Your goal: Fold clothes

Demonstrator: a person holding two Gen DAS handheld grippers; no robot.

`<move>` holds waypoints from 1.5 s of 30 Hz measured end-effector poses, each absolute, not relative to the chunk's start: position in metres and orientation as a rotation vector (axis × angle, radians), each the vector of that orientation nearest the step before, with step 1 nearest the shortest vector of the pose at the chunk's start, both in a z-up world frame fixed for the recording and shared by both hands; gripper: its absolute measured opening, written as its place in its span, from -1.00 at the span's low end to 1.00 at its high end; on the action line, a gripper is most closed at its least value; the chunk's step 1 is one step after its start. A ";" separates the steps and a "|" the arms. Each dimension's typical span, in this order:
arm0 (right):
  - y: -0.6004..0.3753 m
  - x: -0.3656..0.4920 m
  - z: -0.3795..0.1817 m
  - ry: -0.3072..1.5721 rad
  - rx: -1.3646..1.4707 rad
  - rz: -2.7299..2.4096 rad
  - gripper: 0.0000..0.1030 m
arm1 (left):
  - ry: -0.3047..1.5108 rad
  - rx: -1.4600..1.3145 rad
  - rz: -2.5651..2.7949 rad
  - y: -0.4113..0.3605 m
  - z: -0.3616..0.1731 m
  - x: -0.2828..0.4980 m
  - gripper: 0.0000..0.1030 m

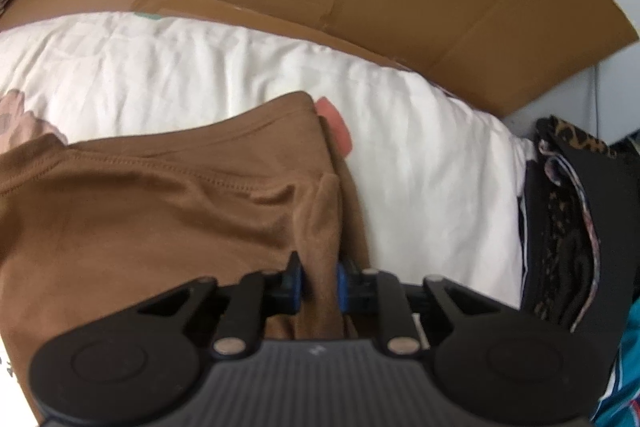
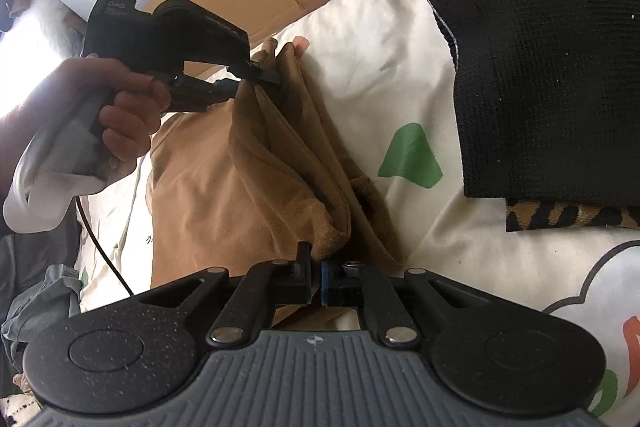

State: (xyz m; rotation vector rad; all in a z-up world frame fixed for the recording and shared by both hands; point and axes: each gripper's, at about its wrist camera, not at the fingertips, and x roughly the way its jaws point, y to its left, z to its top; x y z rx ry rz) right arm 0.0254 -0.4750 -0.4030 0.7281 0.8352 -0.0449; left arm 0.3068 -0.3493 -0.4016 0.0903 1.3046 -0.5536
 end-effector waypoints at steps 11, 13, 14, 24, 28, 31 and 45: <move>-0.476 0.019 -0.401 0.825 0.712 -0.038 -0.99 | 1.301 0.078 -0.566 -0.348 -0.384 0.302 -0.85; -0.477 0.018 -0.402 0.830 0.714 -0.042 -0.99 | 1.304 0.081 -0.569 -0.351 -0.385 0.301 -0.85; -0.477 0.018 -0.403 0.832 0.715 -0.044 -0.99 | 1.306 0.081 -0.568 -0.353 -0.387 0.301 -0.85; -0.484 0.015 -0.413 0.861 0.771 -0.082 -0.97 | 1.328 -0.056 -0.604 -0.339 -0.406 0.312 -0.45; -0.484 0.013 -0.411 0.864 0.772 -0.084 -0.95 | 1.276 -0.057 -0.630 -0.322 -0.386 0.318 -0.41; -0.485 0.010 -0.406 0.867 0.750 -0.095 -0.91 | 1.270 -0.043 -0.642 -0.312 -0.378 0.319 -0.43; -0.488 0.015 -0.396 0.880 0.653 -0.140 -0.82 | 1.252 0.126 -0.741 -0.337 -0.409 0.291 -0.50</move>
